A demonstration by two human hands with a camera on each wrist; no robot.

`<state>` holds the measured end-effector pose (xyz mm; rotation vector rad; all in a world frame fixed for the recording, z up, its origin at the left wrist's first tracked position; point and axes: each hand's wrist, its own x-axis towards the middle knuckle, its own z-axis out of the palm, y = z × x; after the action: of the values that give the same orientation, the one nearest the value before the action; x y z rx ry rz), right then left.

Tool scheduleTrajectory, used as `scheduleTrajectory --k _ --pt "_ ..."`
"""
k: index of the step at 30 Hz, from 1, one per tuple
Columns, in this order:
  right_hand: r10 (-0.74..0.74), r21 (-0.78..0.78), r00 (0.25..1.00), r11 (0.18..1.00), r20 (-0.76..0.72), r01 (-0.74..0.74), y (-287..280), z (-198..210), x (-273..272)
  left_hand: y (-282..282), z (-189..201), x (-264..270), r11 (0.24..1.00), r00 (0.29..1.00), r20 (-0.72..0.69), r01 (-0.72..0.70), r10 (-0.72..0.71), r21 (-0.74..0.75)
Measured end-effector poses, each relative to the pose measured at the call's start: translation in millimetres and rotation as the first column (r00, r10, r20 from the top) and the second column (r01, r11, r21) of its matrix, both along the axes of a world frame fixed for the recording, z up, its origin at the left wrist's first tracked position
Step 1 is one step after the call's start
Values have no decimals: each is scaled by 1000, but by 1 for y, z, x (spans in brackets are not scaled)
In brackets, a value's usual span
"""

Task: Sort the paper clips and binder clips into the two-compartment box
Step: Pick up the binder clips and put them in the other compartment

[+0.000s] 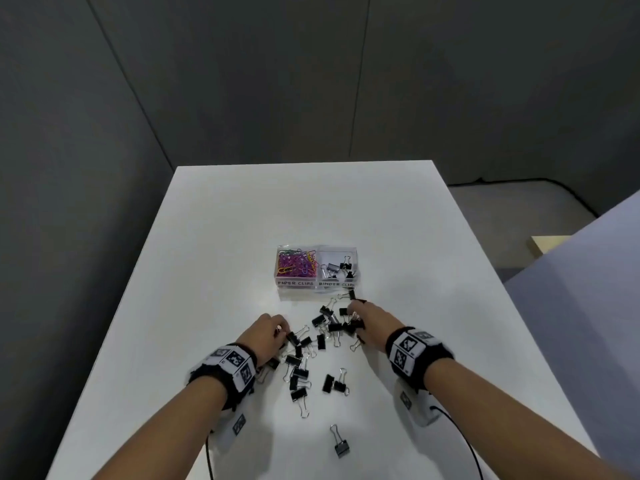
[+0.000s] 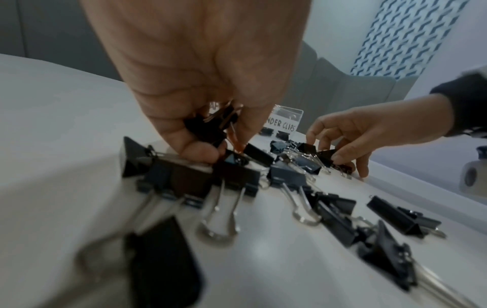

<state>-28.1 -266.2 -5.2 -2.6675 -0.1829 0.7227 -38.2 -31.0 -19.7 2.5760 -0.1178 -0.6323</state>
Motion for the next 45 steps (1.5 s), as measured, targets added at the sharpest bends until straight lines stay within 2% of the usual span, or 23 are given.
scheduleTrajectory --k 3,7,16,23,29,33,35,37,39,43,45 --pt "24 8 999 1000 -25 -24 5 -1 -8 -6 1 -8 999 999 -46 -23 21 -37" --pt "85 -40 993 995 -82 -88 10 -2 -10 -21 4 -15 995 995 -66 80 -76 60" --pt "60 12 997 998 50 -61 6 0 -9 -24 10 -8 999 998 -54 33 -33 5" --pt "30 82 989 996 142 -42 -14 18 -5 -23 28 -3 997 999 34 37 -35 -64" --pt "-36 161 926 987 376 -27 -6 67 39 -41 62 23 980 984 177 11 25 -200" --pt "7 75 947 997 321 -33 9 69 62 -59 74 55 983 959 274 -13 64 -183" --pt "-17 59 949 998 314 -2 8 65 61 -68 77 69 990 952 302 -10 53 -141" --pt "-105 107 937 992 334 73 0 60 55 -78 79 82 996 947 323 23 7 -87" --pt "-156 116 930 986 332 123 -11 52 46 -86 79 92 994 939 330 105 -101 6" --pt "-147 57 959 989 241 138 -30 31 25 -96 71 111 916 898 223 331 -379 225" --pt "-92 37 975 996 202 86 -34 19 17 -98 70 115 880 881 171 387 -441 275"
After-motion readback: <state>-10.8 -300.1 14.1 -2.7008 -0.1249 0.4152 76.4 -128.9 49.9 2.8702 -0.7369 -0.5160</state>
